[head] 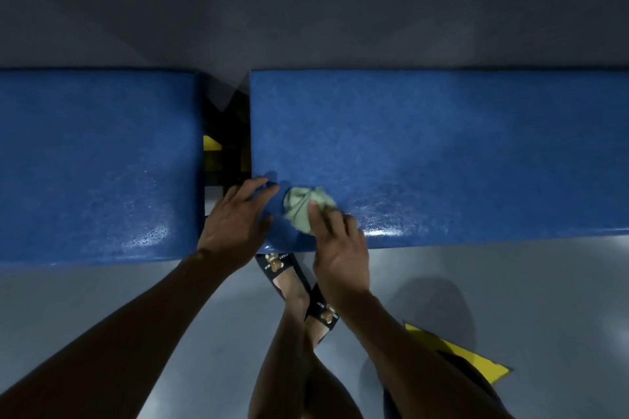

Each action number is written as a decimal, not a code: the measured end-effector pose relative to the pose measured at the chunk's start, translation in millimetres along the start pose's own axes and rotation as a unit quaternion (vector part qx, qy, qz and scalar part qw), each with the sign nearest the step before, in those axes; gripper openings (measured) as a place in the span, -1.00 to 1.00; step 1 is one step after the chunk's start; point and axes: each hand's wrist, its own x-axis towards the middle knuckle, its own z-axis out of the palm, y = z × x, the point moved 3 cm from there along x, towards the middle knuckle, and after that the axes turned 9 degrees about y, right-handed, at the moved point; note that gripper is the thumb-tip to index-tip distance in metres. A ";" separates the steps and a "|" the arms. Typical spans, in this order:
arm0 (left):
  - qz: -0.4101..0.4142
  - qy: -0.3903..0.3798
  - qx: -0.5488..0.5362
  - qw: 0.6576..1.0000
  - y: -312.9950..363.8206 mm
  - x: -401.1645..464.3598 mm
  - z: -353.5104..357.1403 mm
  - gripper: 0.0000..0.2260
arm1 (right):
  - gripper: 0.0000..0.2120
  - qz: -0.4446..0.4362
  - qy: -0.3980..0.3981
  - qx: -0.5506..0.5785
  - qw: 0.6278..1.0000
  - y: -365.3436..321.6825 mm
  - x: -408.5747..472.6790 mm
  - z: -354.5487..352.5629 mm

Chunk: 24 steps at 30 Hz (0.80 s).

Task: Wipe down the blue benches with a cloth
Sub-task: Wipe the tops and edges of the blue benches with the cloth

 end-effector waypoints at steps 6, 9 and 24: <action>-0.006 -0.038 0.025 0.999 -2.6 -13.8 8.2 -0.48 | -0.32 -0.073 -0.026 -0.084 0.993 125.0 8.1 -44.3; -0.021 -0.058 0.028 0.998 0.5 -9.8 10.6 -0.44 | -0.43 0.122 0.039 -0.056 0.990 169.6 -1.9 -61.8; -0.066 -0.123 0.065 0.988 7.9 -7.4 19.2 -0.29 | -0.40 0.041 0.034 0.053 0.997 119.4 -21.2 -48.8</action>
